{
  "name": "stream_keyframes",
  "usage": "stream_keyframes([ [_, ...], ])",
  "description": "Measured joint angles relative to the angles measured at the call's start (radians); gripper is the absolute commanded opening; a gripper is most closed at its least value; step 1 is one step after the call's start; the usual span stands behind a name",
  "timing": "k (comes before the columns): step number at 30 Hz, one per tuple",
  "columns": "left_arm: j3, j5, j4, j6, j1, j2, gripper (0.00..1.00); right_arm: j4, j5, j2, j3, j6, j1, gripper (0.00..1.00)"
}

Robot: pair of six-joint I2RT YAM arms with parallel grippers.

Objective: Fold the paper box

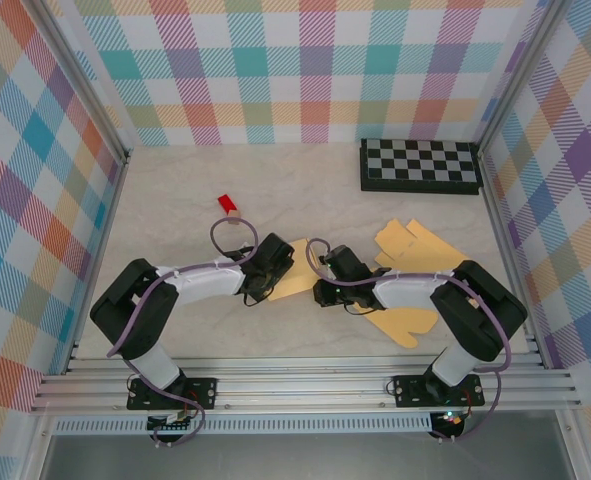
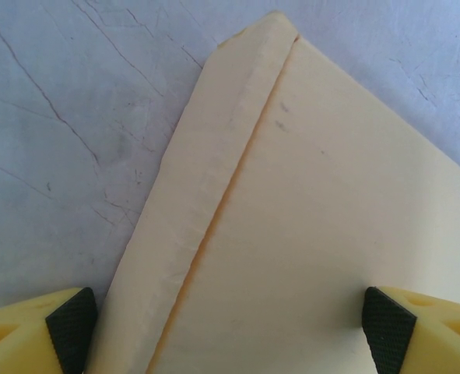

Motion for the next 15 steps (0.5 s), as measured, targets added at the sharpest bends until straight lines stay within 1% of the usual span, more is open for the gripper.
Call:
stream_keyframes([
  [4,-0.005,-0.01,0.006,0.004,0.001,0.006,0.88,-0.049,-0.006,-0.029,0.004,0.027,-0.004,0.23],
  [8,-0.005,-0.014,0.008,0.011,0.001,0.007,0.88,-0.151,-0.006,-0.114,0.014,0.051,-0.025,0.23],
  [11,-0.005,-0.017,0.01,0.019,0.001,0.007,0.88,-0.208,-0.006,-0.171,0.058,0.062,-0.047,0.22],
  [15,-0.007,-0.018,0.013,0.024,0.001,0.007,0.88,-0.238,-0.005,-0.181,0.125,0.078,-0.062,0.21],
])
